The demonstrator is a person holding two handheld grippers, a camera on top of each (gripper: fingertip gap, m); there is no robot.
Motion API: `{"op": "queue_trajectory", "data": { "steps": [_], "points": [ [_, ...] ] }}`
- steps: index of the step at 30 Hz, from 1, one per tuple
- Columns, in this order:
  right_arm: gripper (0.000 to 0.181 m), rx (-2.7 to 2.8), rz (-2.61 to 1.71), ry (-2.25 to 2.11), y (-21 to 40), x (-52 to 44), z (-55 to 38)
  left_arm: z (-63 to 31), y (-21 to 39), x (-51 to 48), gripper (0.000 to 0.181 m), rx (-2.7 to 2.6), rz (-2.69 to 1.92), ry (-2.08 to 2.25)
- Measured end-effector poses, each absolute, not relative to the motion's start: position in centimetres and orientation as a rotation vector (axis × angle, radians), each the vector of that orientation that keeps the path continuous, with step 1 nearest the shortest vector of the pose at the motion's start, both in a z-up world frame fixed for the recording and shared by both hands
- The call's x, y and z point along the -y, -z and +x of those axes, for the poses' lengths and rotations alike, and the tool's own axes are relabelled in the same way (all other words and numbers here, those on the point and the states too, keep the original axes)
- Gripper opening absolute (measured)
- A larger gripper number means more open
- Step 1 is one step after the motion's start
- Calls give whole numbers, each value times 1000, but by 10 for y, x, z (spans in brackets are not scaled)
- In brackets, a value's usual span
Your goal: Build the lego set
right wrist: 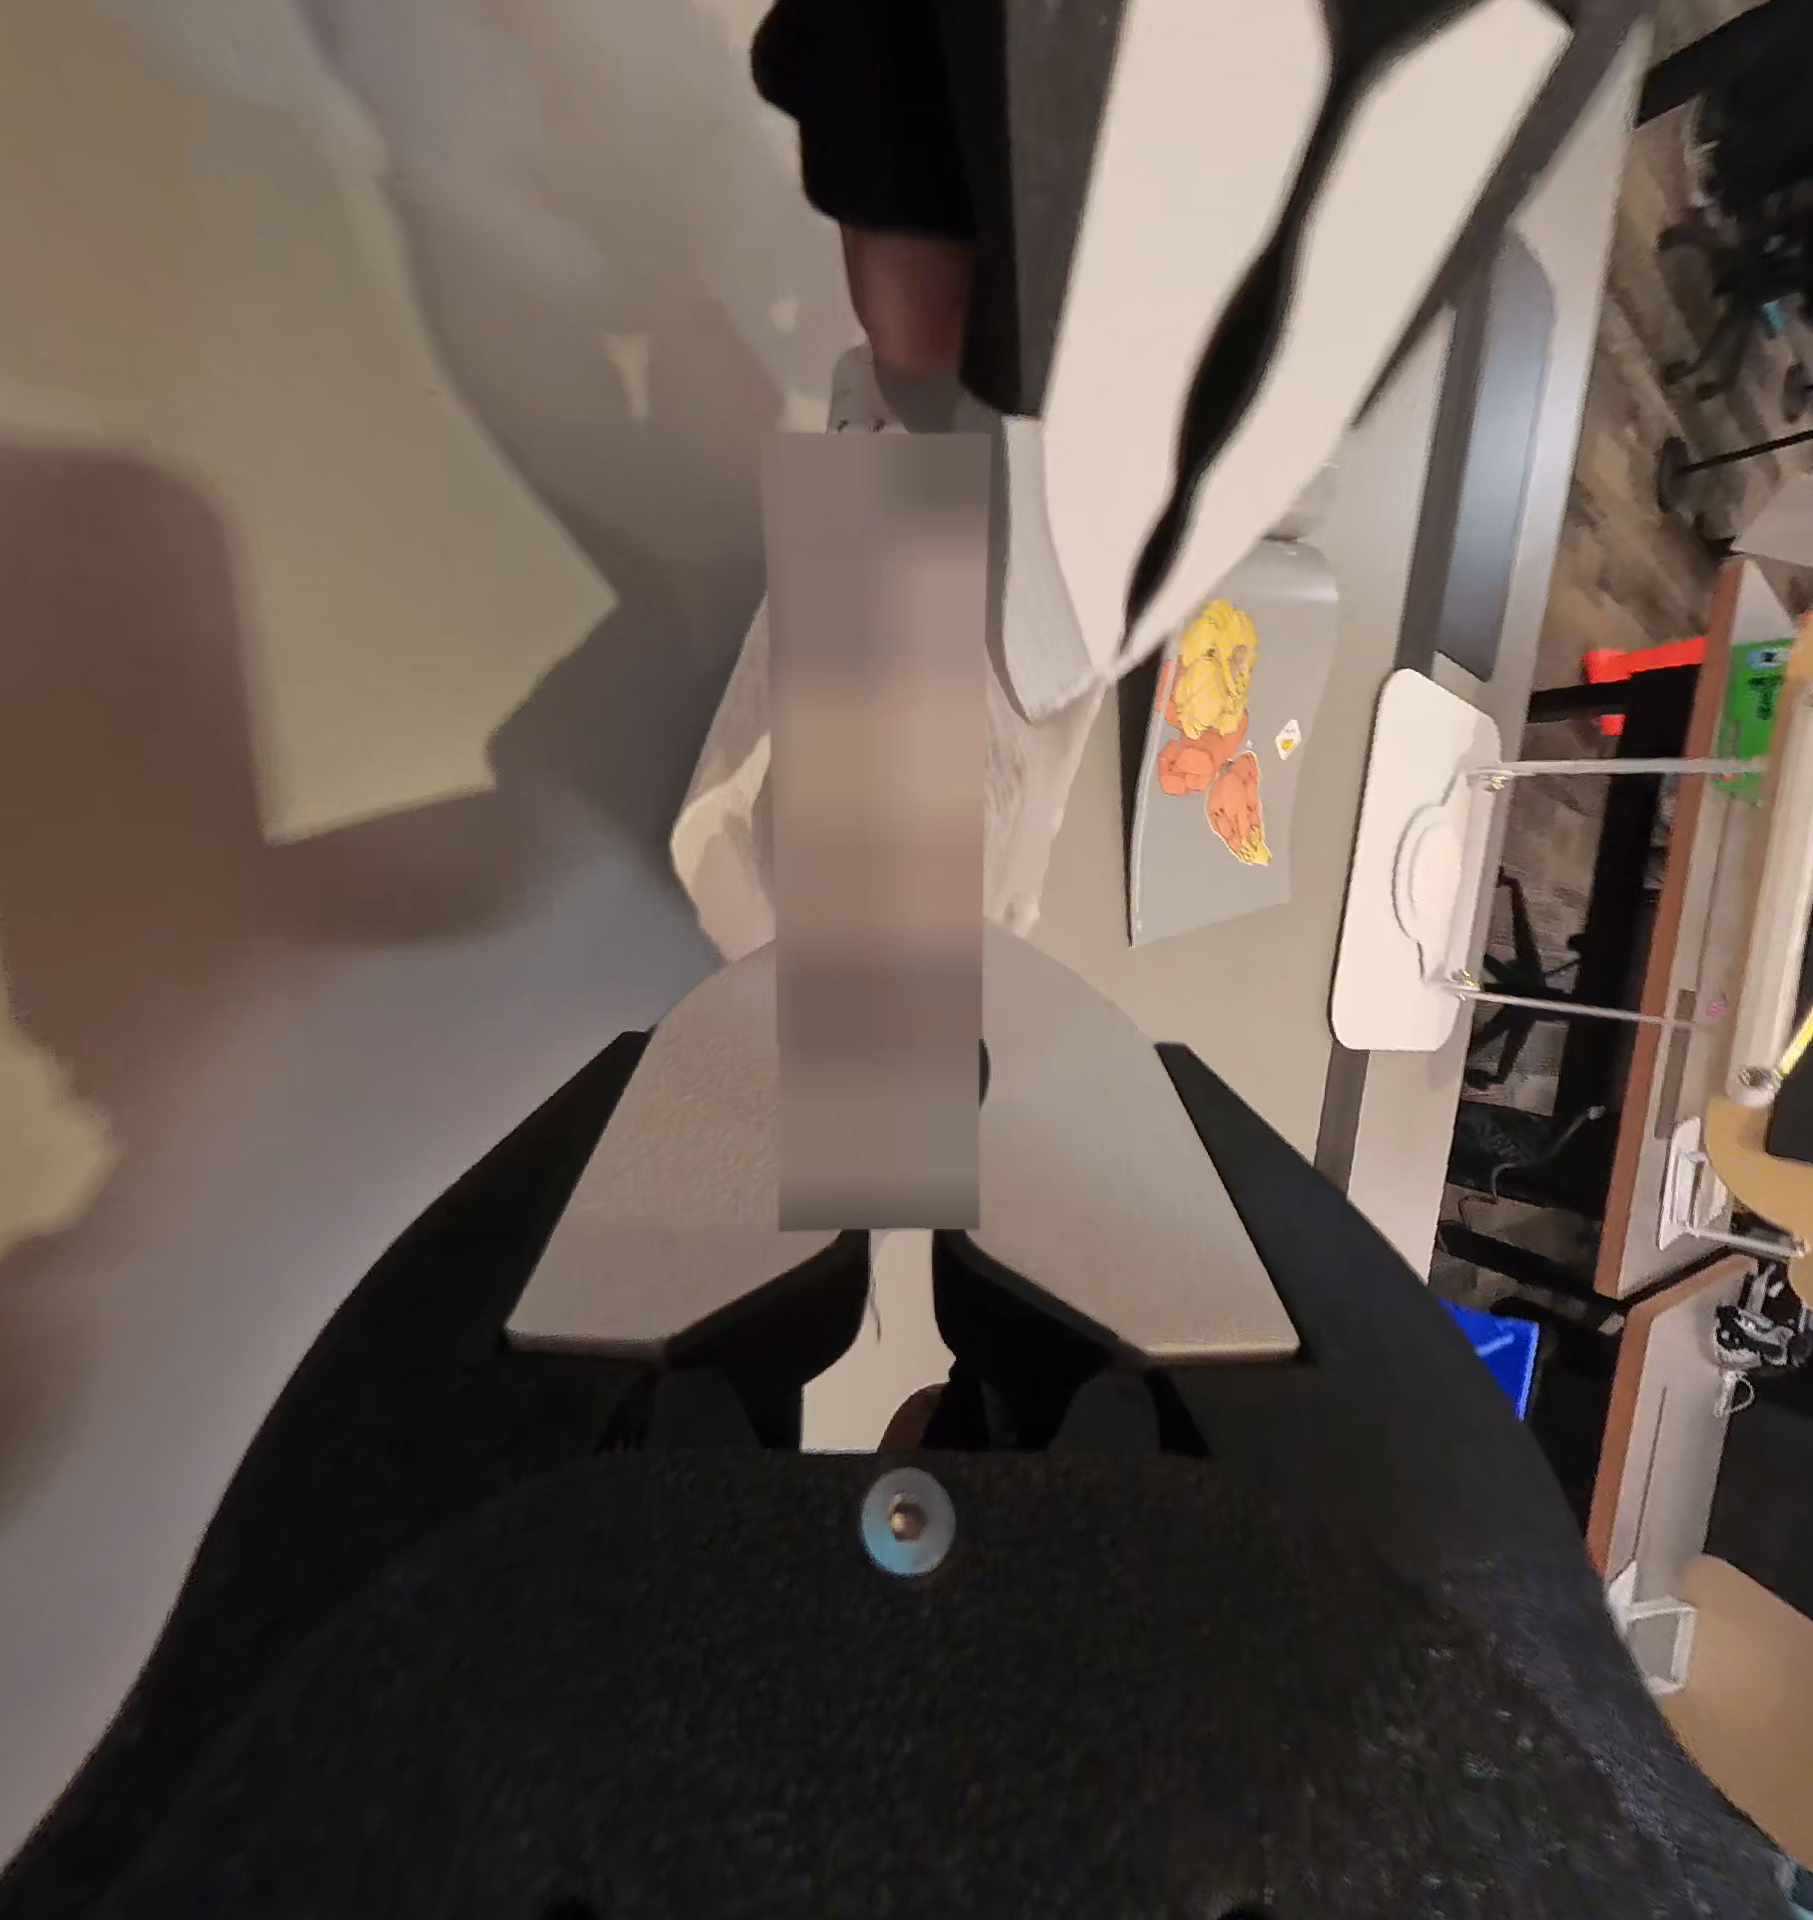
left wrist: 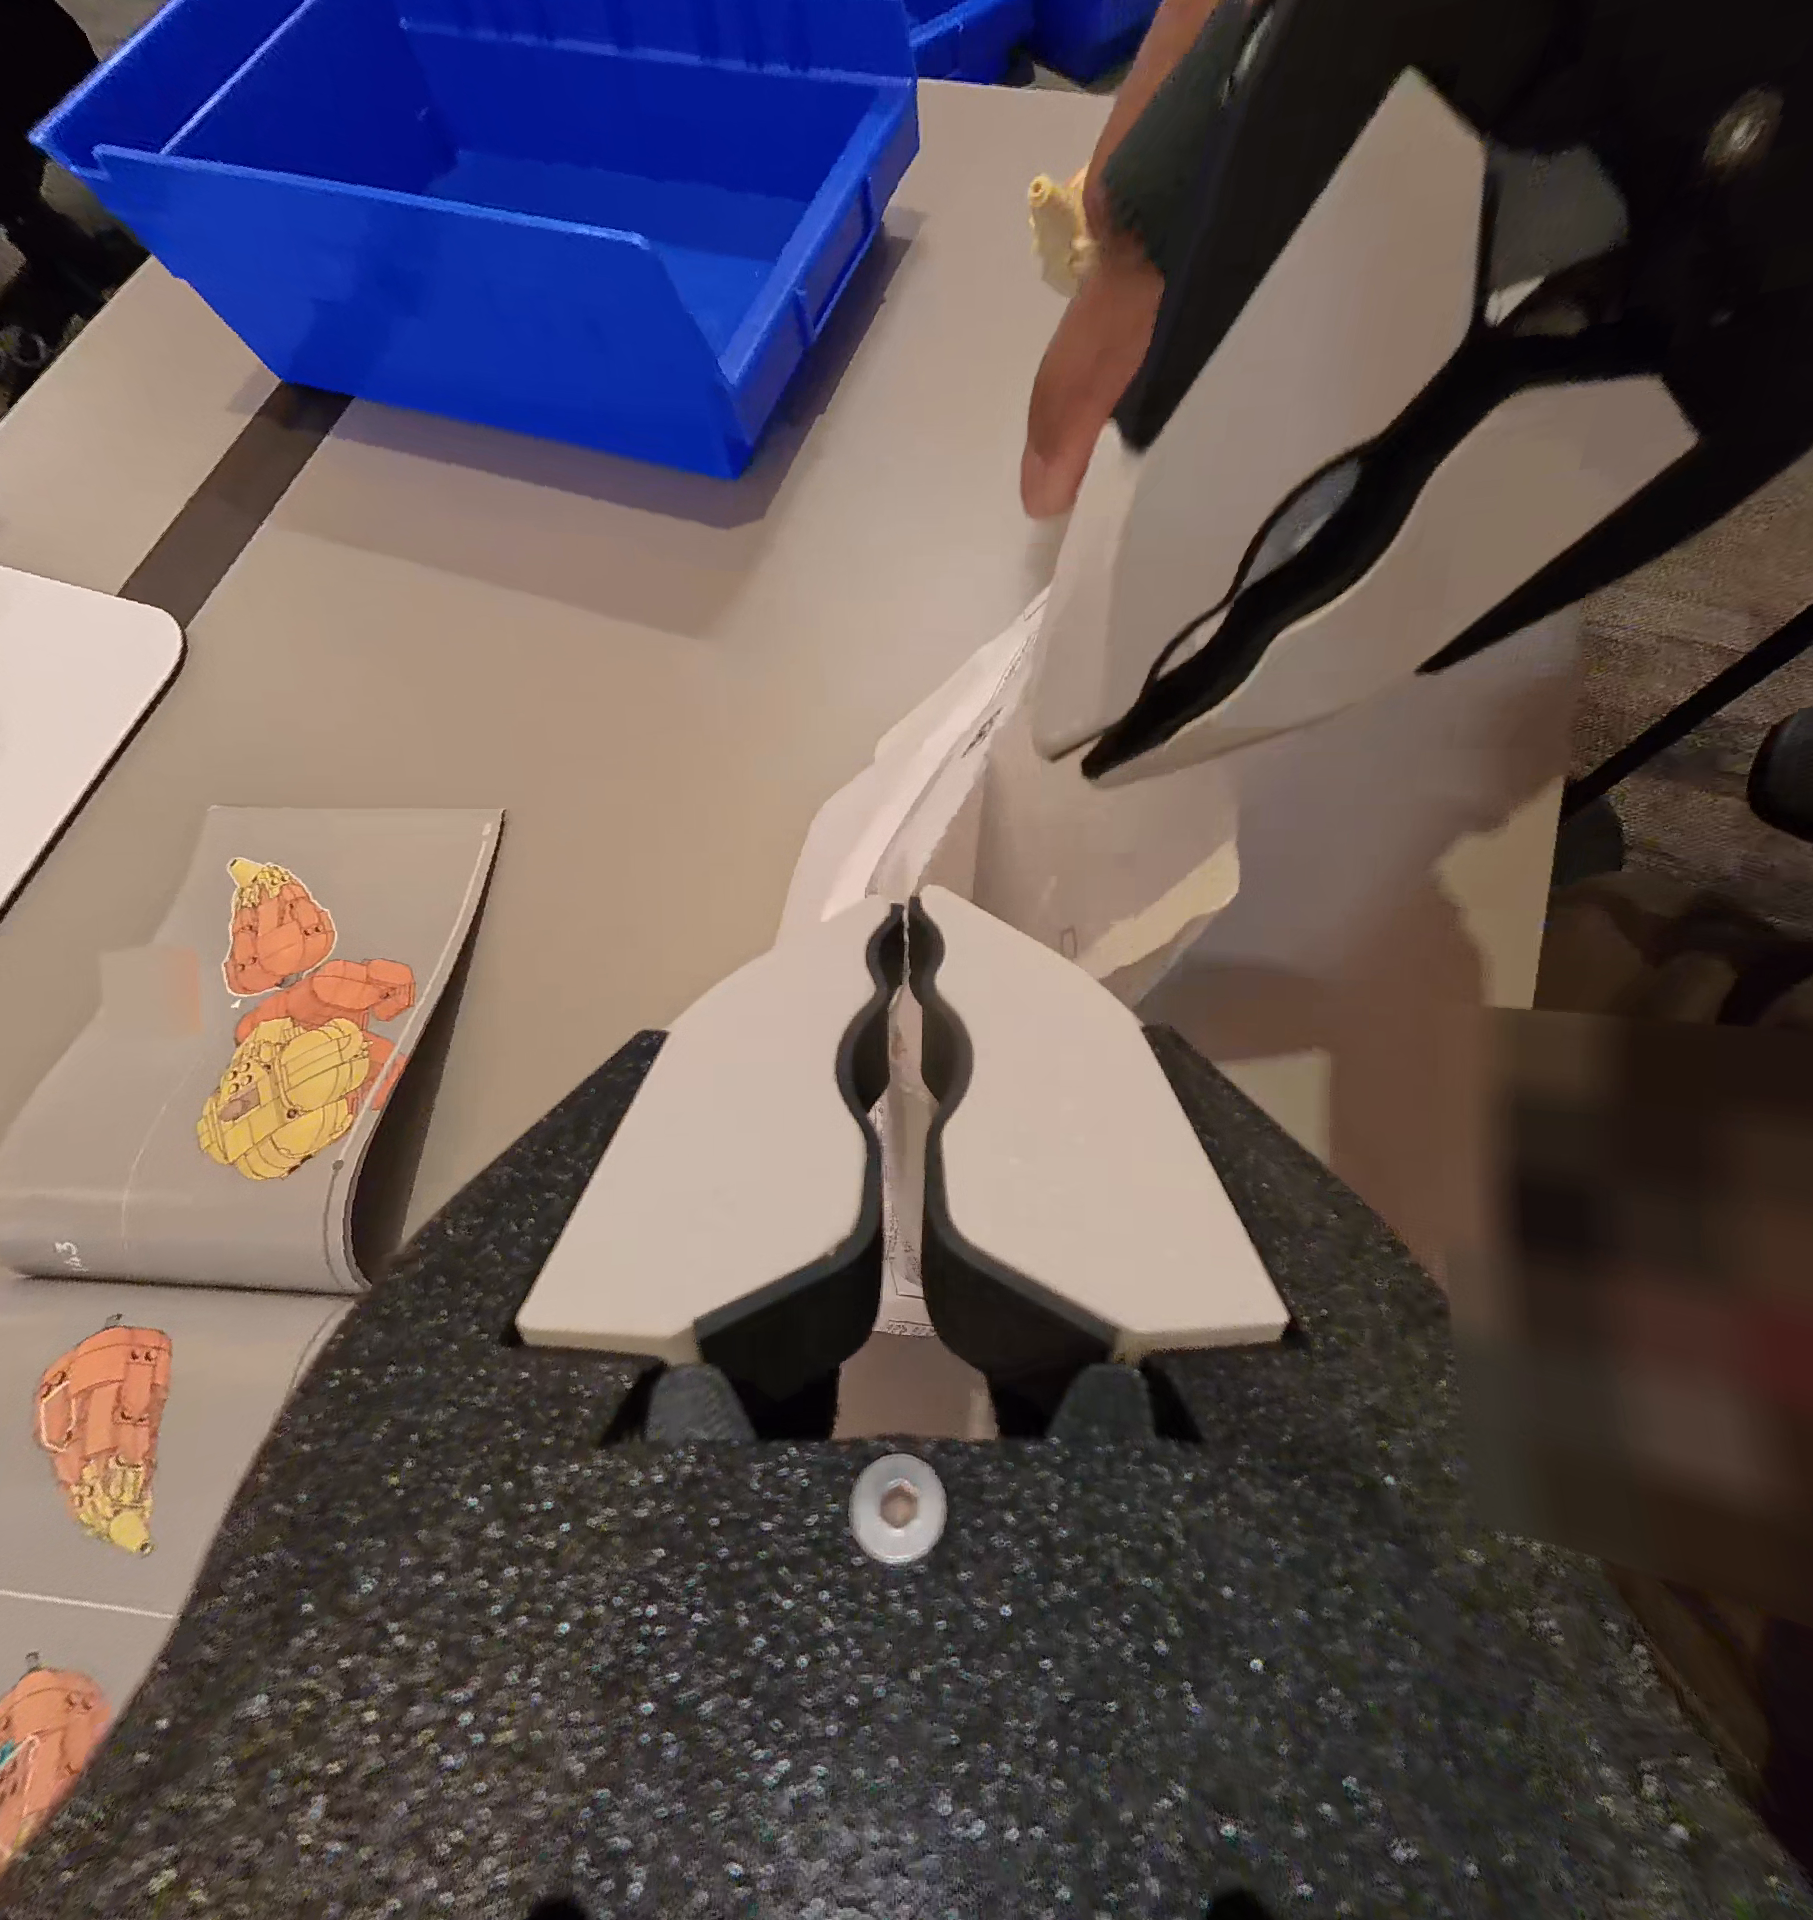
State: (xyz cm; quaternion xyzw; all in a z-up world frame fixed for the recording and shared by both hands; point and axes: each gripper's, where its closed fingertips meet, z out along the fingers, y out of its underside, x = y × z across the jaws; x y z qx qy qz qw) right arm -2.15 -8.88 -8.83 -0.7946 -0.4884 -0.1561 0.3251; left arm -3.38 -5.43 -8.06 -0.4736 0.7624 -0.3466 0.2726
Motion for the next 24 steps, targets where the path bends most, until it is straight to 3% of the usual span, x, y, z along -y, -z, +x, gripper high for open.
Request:
{"op": "queue_trajectory", "data": {
  "steps": [24],
  "points": [
    [45,1154,-2115,381,67,130,34,-34,76,53,0,-2104,-1192,1060]
  ]
}}
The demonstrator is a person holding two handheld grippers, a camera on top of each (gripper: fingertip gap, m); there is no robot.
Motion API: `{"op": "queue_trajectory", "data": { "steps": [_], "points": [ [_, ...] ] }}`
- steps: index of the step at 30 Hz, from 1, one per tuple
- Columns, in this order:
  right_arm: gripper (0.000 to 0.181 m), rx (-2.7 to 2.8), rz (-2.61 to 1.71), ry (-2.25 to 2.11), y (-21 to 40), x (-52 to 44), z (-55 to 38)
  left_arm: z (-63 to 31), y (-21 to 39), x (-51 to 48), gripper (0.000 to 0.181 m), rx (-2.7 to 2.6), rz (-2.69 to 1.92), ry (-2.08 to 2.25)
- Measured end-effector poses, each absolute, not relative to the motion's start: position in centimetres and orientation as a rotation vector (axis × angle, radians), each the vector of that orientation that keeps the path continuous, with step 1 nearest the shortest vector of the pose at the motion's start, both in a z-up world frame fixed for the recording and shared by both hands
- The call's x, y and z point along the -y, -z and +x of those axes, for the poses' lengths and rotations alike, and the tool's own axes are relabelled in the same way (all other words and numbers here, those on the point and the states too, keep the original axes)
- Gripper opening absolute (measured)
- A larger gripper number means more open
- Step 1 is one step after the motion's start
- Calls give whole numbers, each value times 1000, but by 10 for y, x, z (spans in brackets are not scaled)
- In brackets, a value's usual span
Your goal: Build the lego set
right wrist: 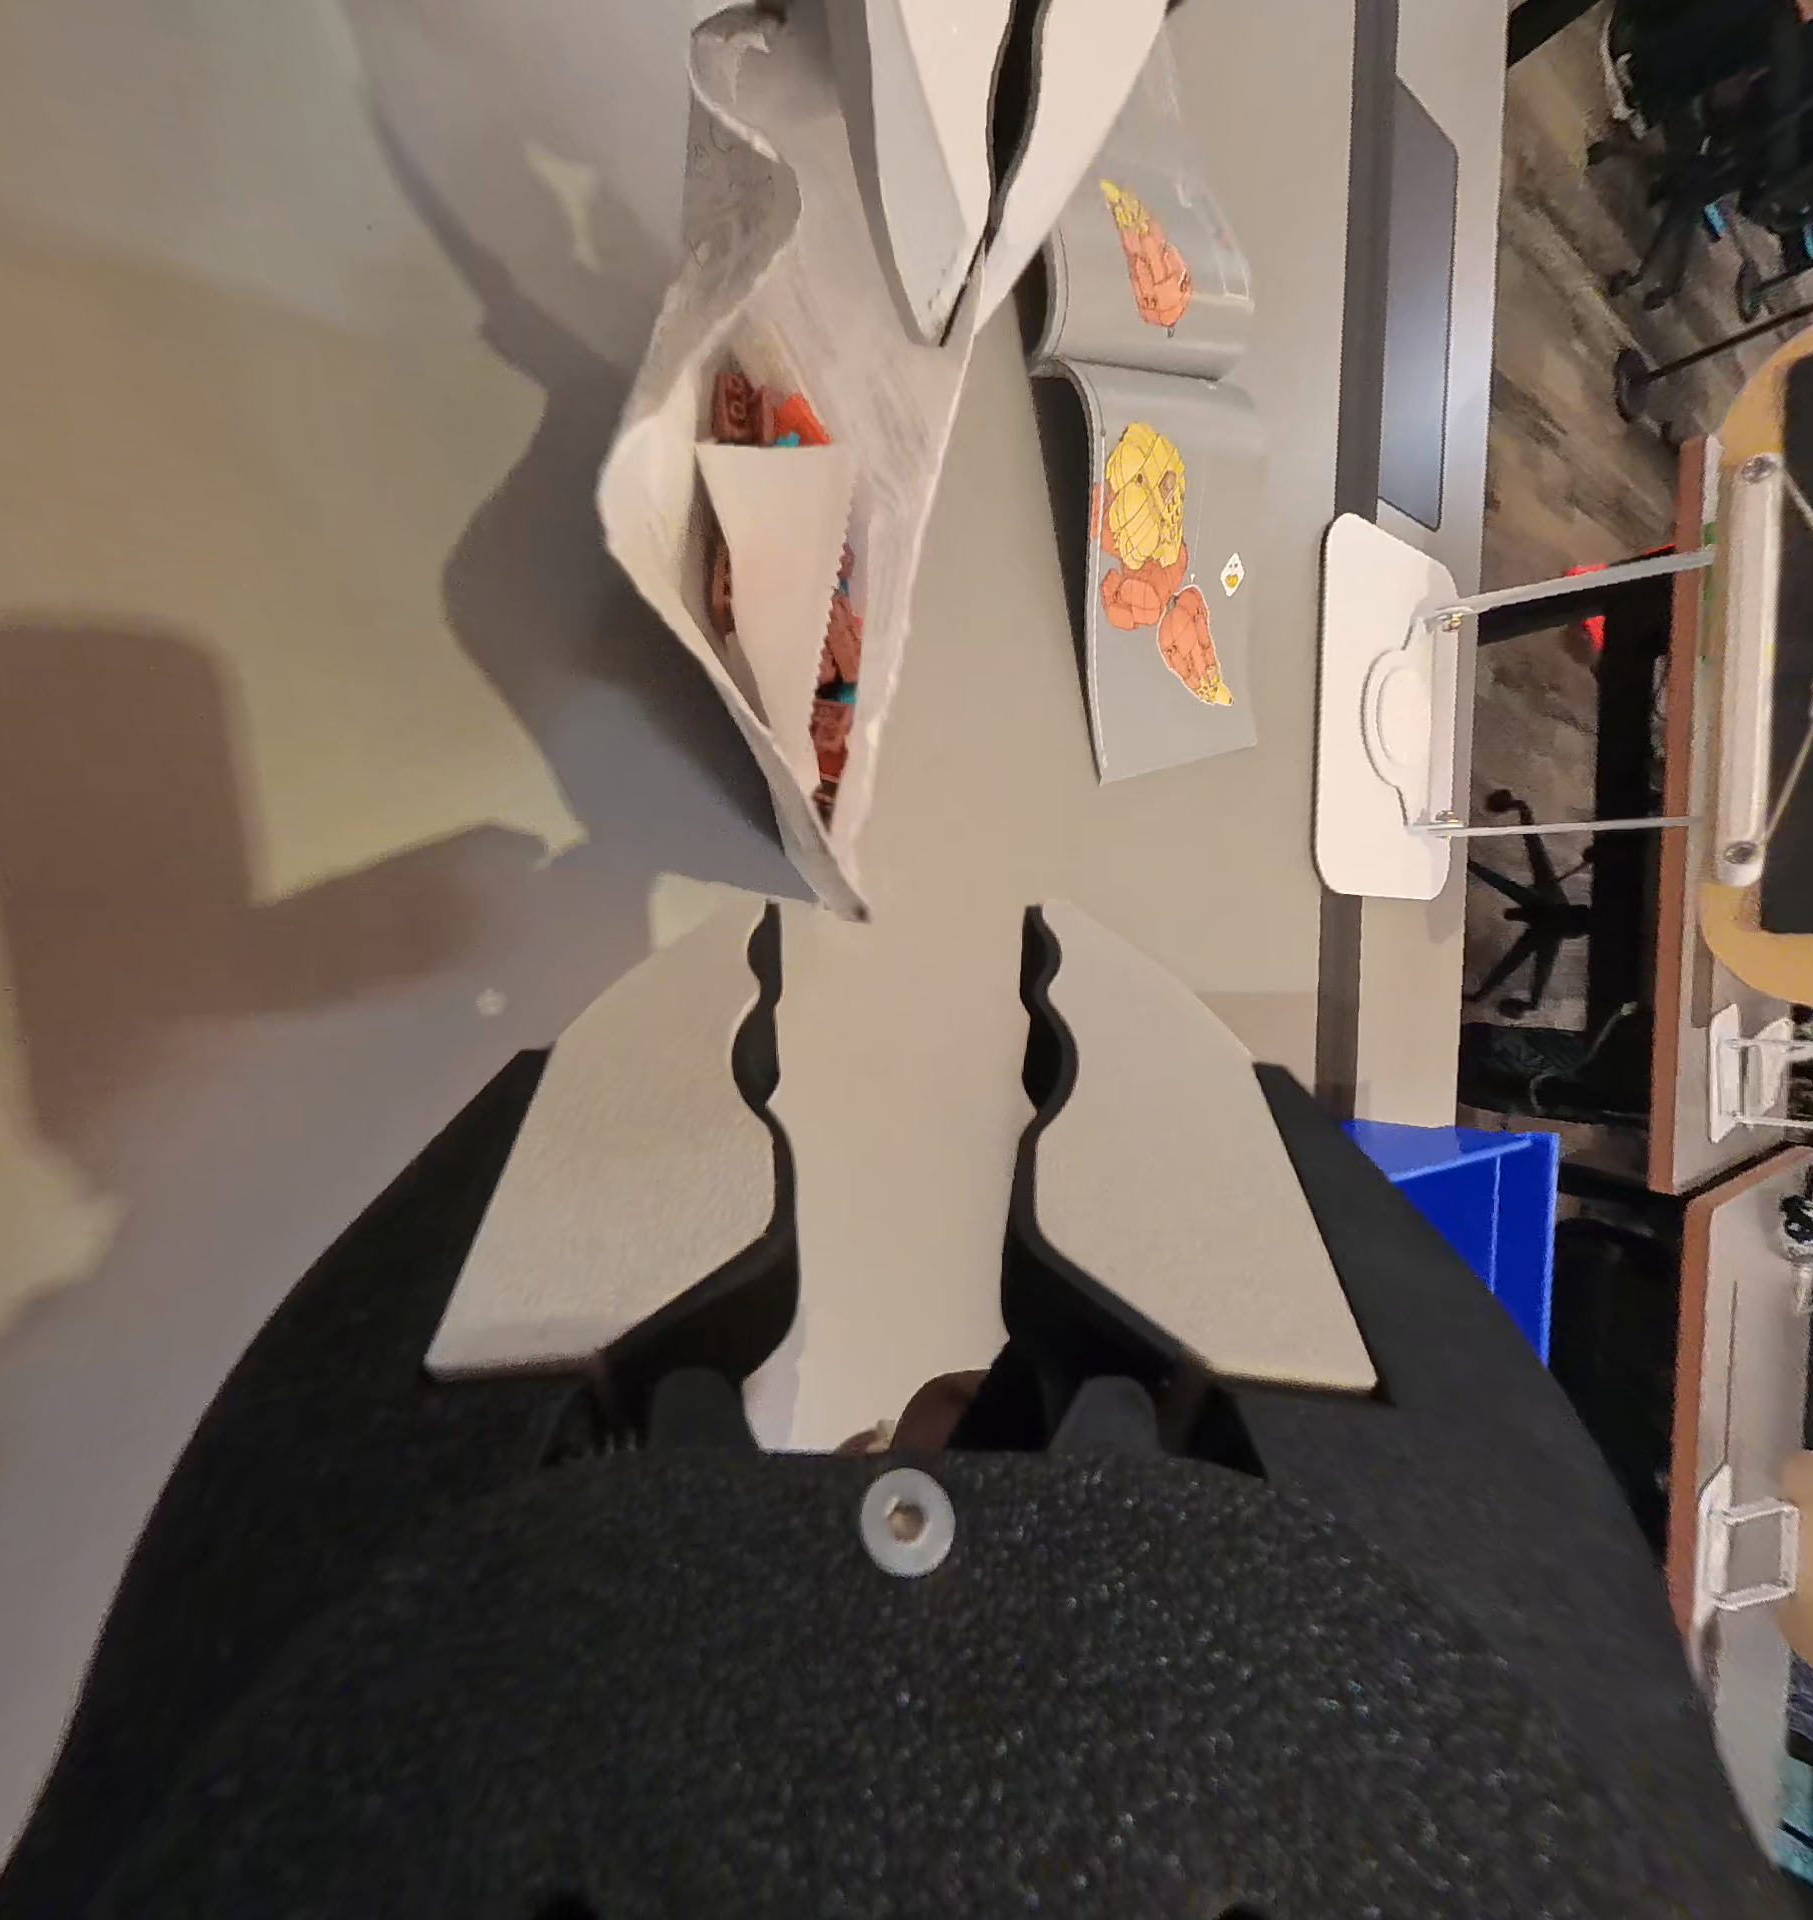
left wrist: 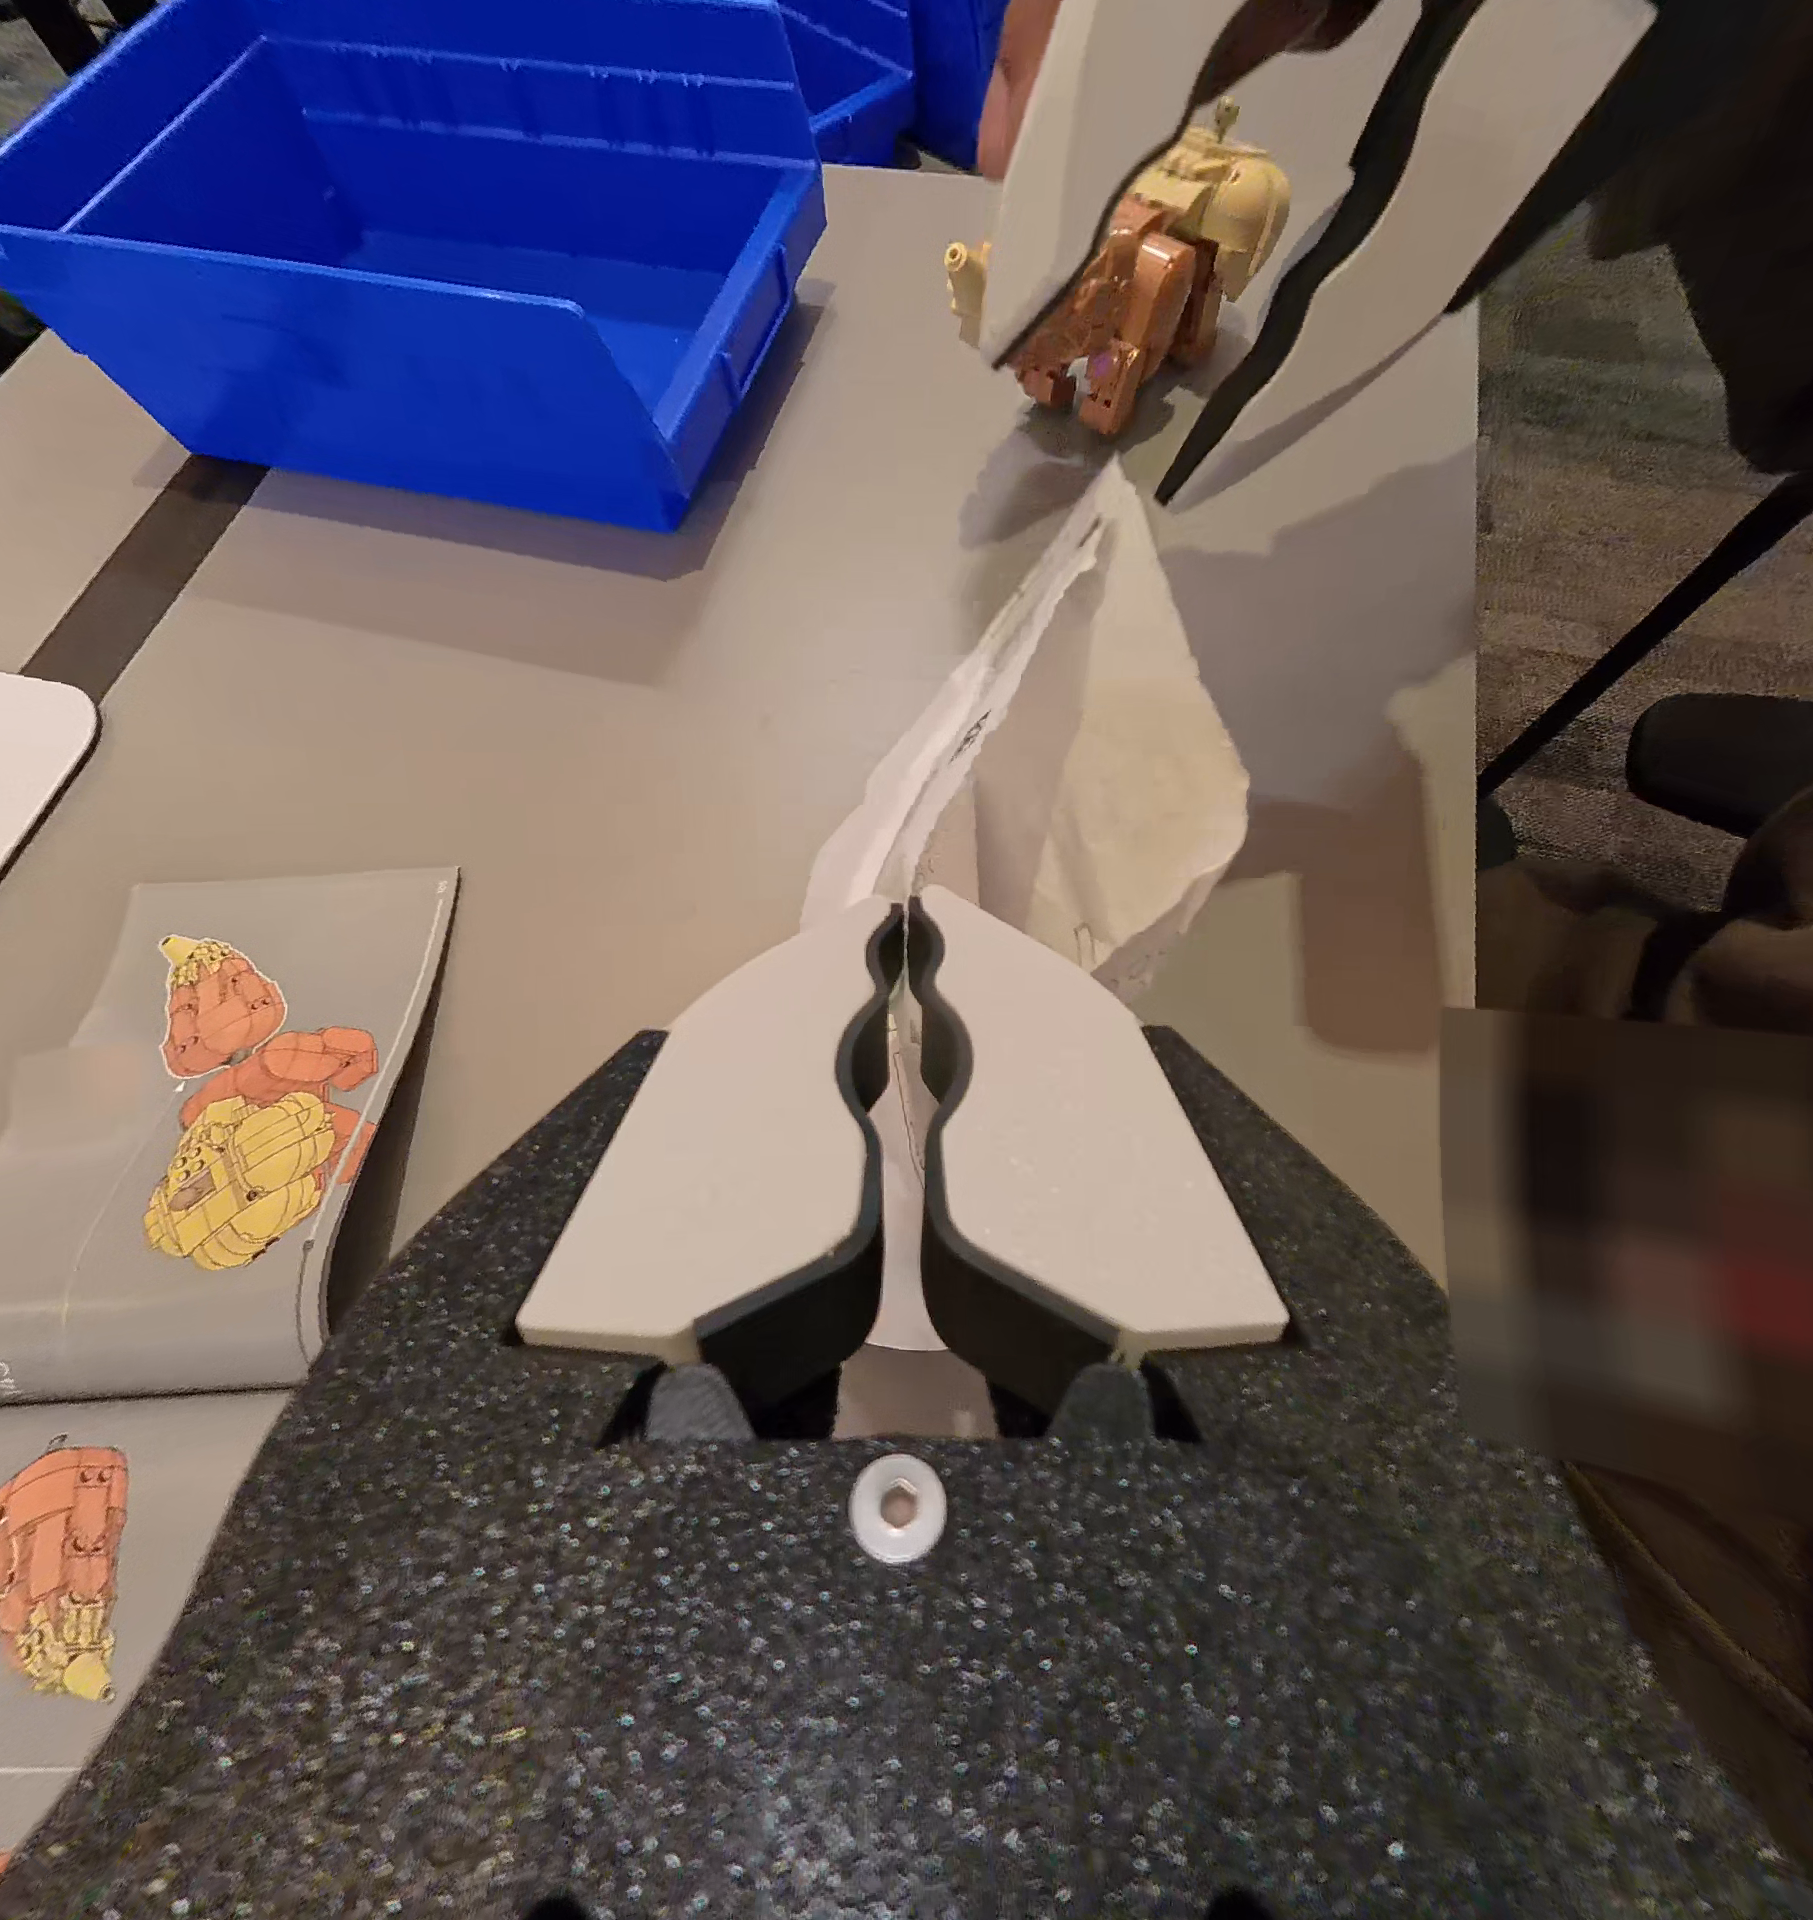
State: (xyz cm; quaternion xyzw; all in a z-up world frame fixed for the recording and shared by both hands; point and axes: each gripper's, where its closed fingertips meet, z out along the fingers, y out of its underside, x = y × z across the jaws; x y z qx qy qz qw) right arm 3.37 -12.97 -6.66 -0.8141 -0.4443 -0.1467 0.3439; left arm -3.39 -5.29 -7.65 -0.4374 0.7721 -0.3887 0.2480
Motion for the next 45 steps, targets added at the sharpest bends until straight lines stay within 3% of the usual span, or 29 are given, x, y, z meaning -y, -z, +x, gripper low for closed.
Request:
{"op": "queue_trajectory", "data": {
  "steps": [5,11,30,40,45],
  "points": [
    [41,1247,-2156,317,85,124,29,-31,76,51,0,-2110,-1189,1070],
    [1,1253,-2142,316,87,116,24,-28,75,45,0,-2092,-1207,1108],
    [0,899,-2271,44,74,92,33,-24,60,15,3,-1919,-1254,1507],
    [0,825,-2301,-33,81,83,40,-51,49,-18,53,-1708,-1246,1616],
    [0,824,-2288,-14,82,85,41,-72,91,-8,74,-1799,-1330,1560]
  ]
}}
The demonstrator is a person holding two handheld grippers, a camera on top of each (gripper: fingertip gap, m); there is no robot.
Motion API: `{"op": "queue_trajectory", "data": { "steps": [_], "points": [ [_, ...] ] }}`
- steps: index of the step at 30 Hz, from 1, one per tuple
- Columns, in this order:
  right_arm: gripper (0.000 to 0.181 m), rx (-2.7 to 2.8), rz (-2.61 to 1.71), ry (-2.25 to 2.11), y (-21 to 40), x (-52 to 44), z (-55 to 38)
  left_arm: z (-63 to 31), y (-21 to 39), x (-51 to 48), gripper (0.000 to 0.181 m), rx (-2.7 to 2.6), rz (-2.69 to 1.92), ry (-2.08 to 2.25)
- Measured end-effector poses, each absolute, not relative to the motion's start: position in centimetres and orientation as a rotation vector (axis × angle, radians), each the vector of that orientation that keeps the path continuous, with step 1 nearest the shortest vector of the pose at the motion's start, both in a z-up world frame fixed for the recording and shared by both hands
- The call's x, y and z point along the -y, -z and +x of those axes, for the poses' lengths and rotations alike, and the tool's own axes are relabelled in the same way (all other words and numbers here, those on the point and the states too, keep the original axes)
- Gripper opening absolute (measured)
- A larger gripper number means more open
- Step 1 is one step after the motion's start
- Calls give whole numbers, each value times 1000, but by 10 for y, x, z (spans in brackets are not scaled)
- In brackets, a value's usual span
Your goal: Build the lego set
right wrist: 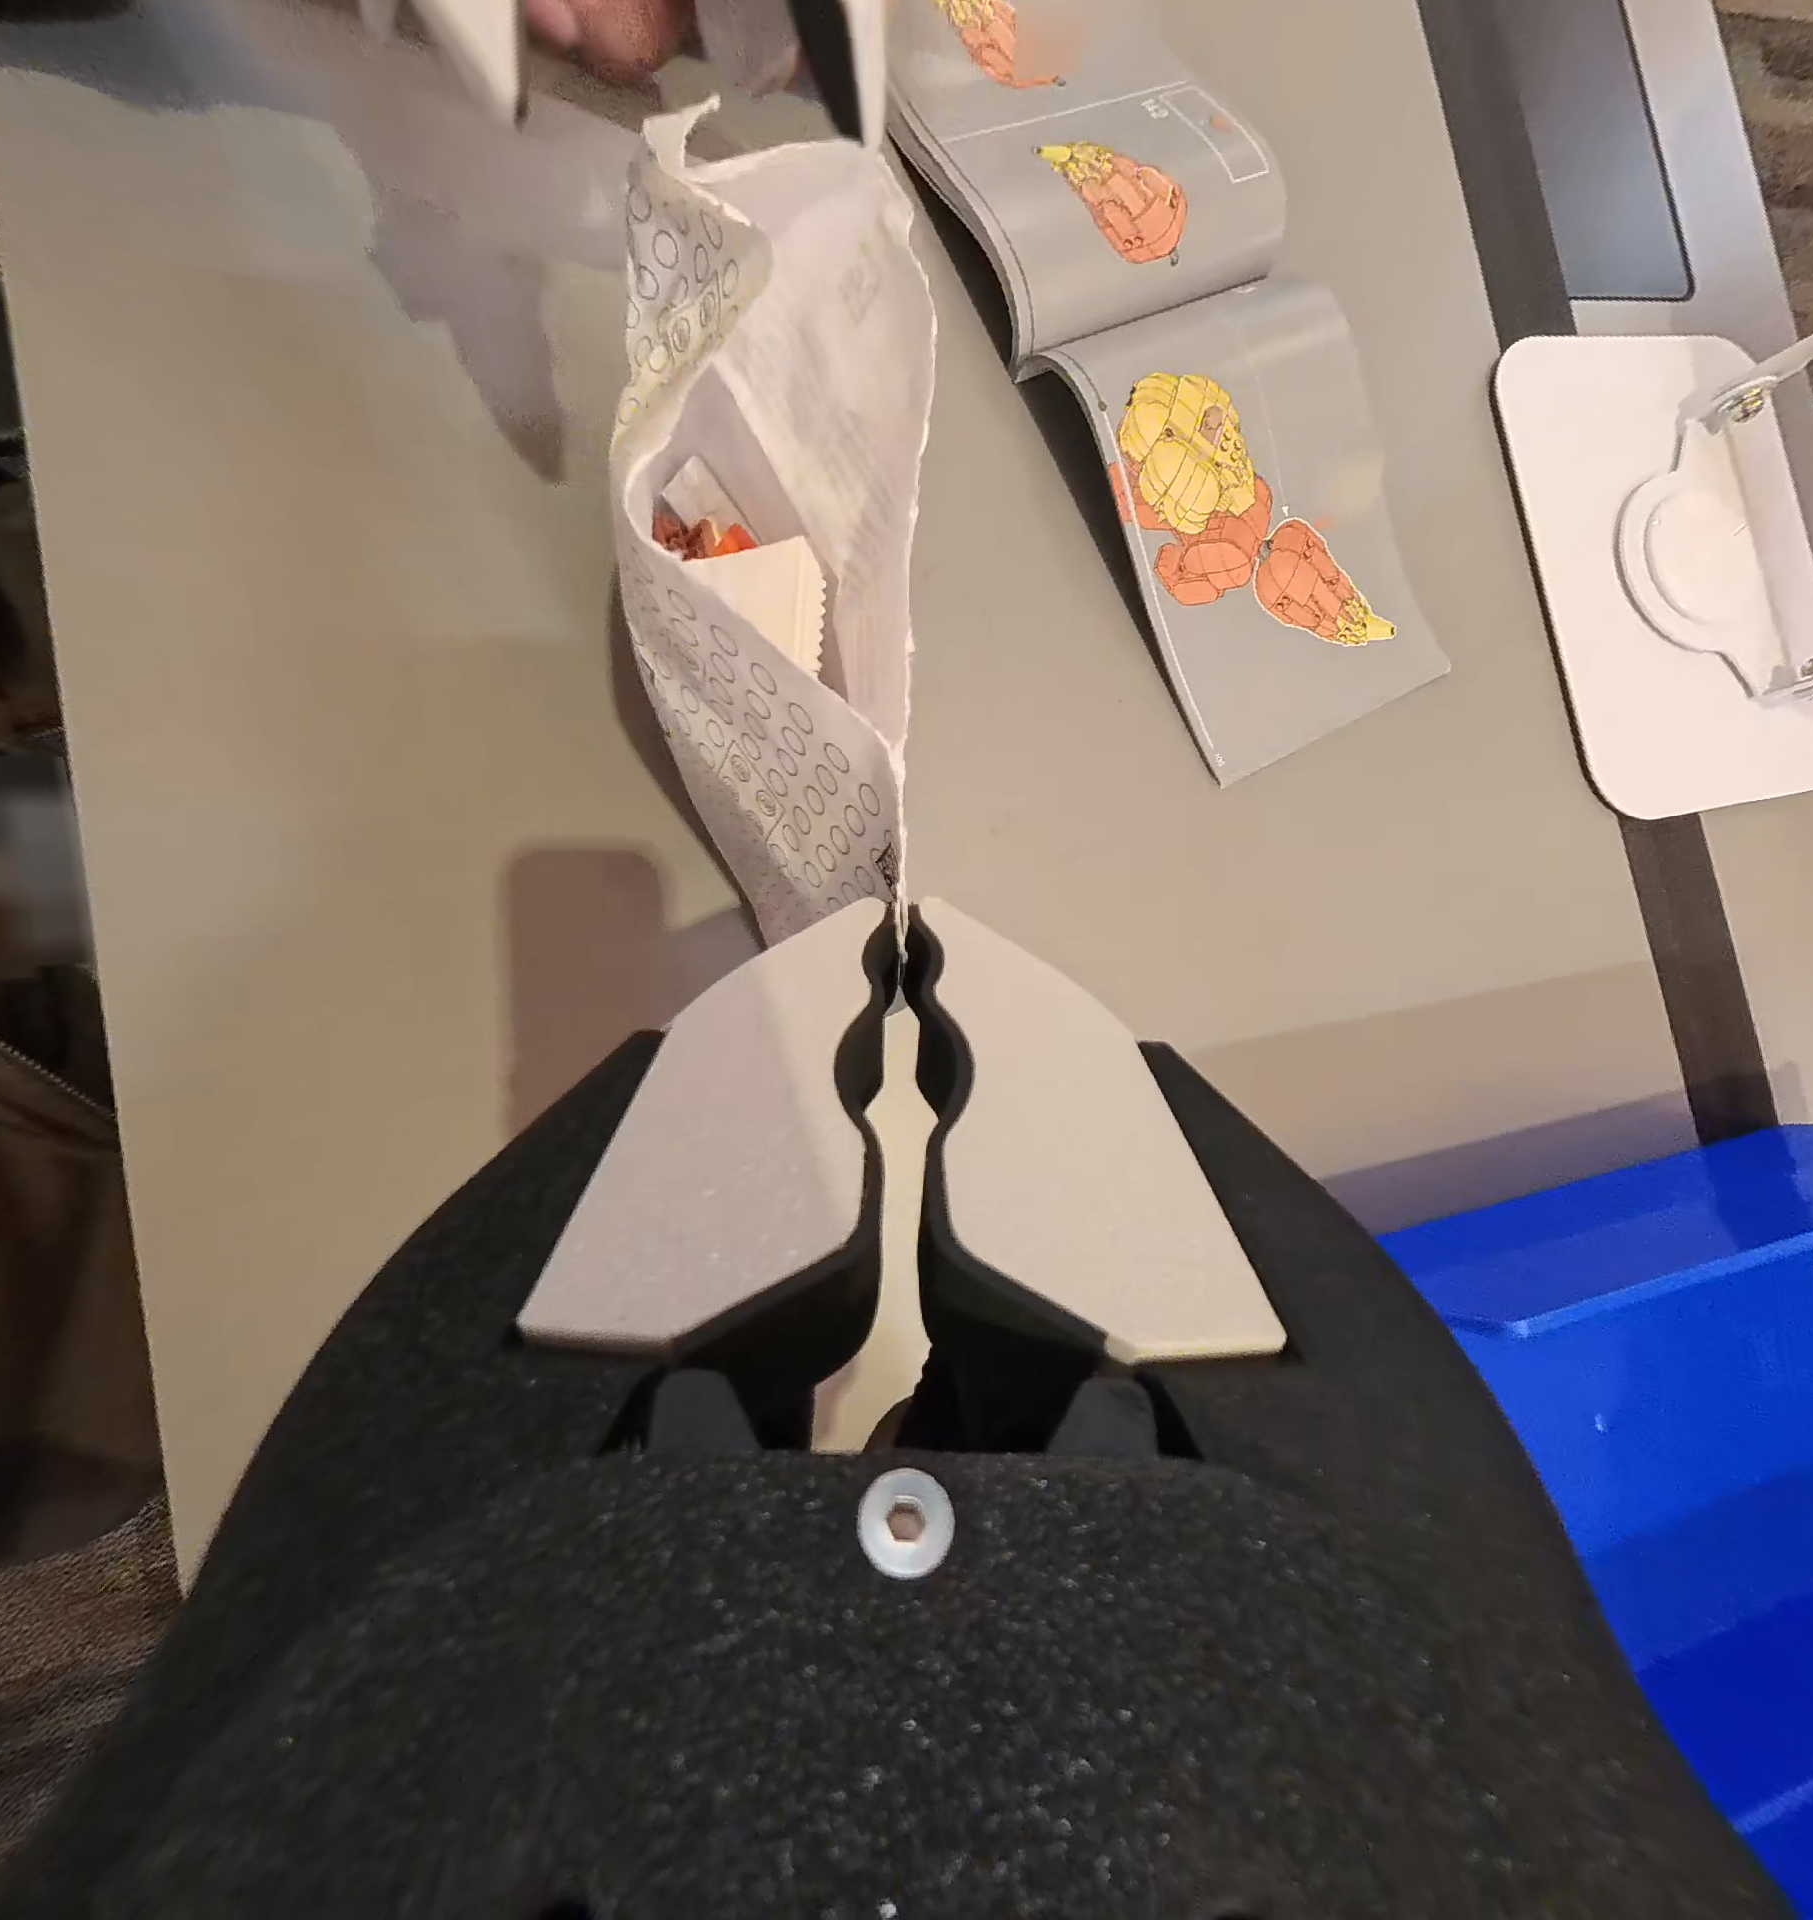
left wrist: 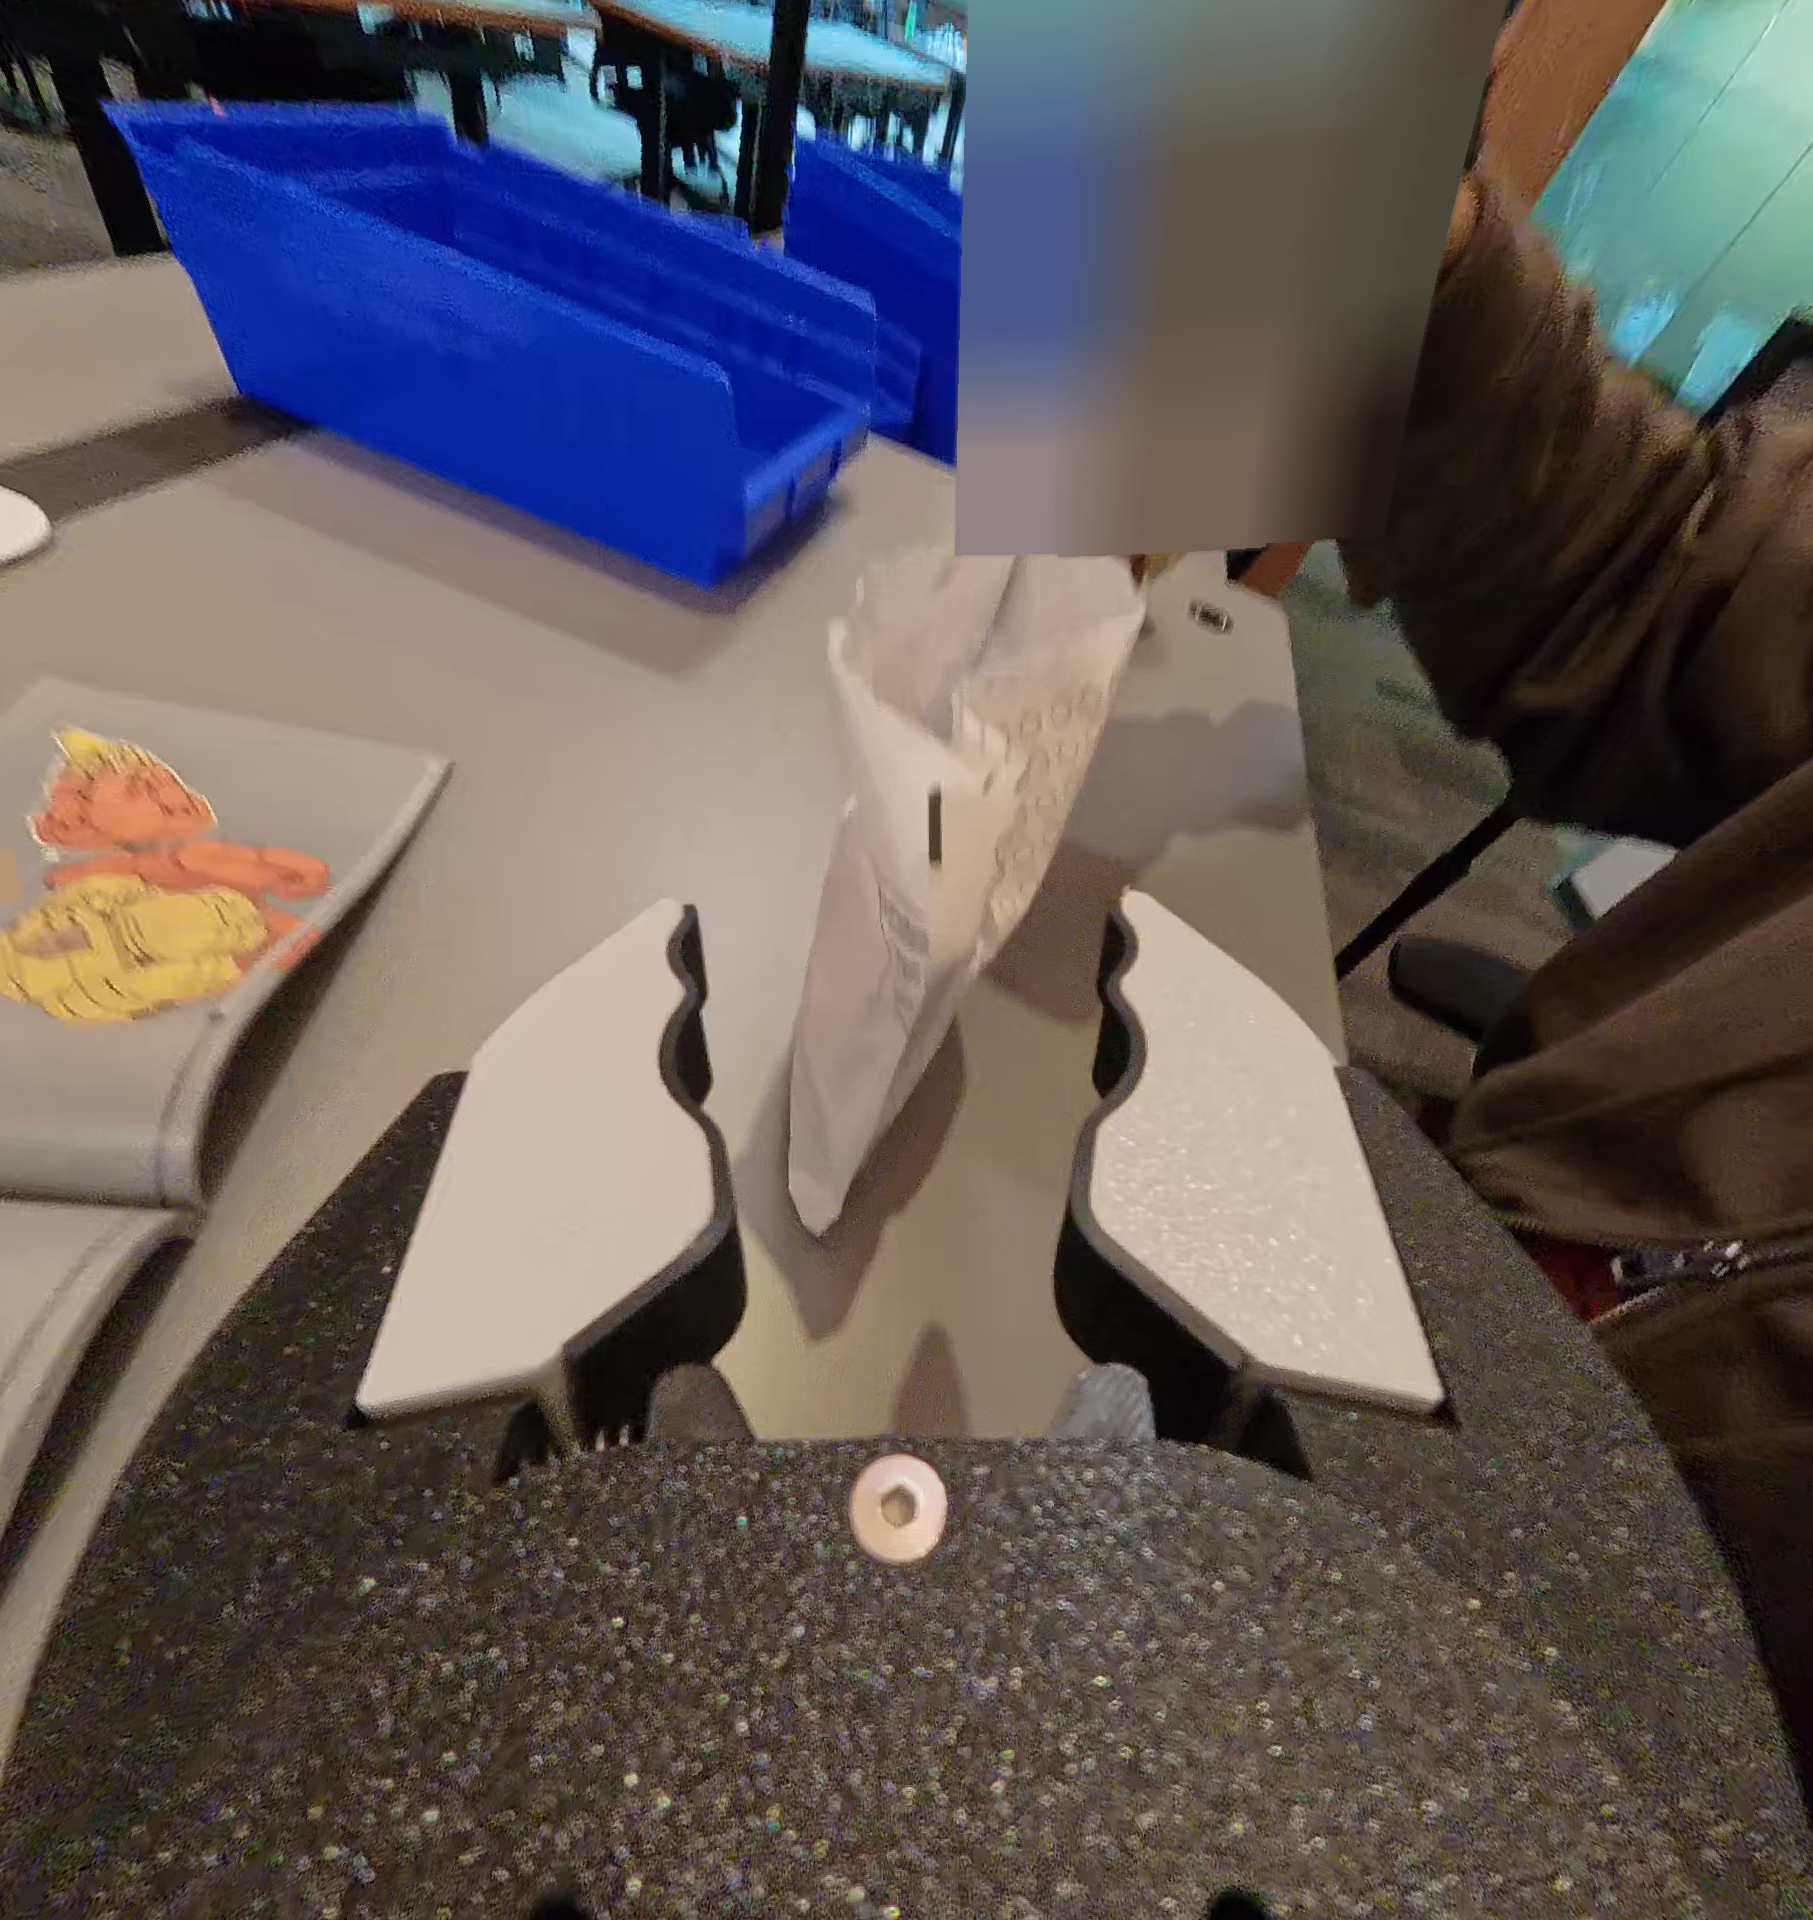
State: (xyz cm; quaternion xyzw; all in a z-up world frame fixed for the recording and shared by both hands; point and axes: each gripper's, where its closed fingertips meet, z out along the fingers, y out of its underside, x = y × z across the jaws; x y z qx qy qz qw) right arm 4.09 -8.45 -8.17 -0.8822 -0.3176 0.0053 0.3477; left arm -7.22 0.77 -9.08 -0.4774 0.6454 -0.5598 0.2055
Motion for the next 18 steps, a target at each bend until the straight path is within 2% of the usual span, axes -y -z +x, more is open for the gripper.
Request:
{"op": "queue_trajectory", "data": {
  "steps": [5,11,13,16,18],
  "points": [
    [0,811,-2284,-15,83,84,42,-76,149,15,82,-2016,-1359,1340],
    [0,792,-2275,-23,83,83,42,-55,191,27,82,-2126,-1376,1126],
    [0,790,-2270,-24,83,84,42,-47,199,28,74,-2129,-1377,1086],
    [0,788,-2268,-19,83,86,42,-43,208,27,45,-2169,-1392,1030],
    [0,786,-2268,-9,83,87,43,-42,207,28,40,-2176,-1373,1033]
  ]
}}
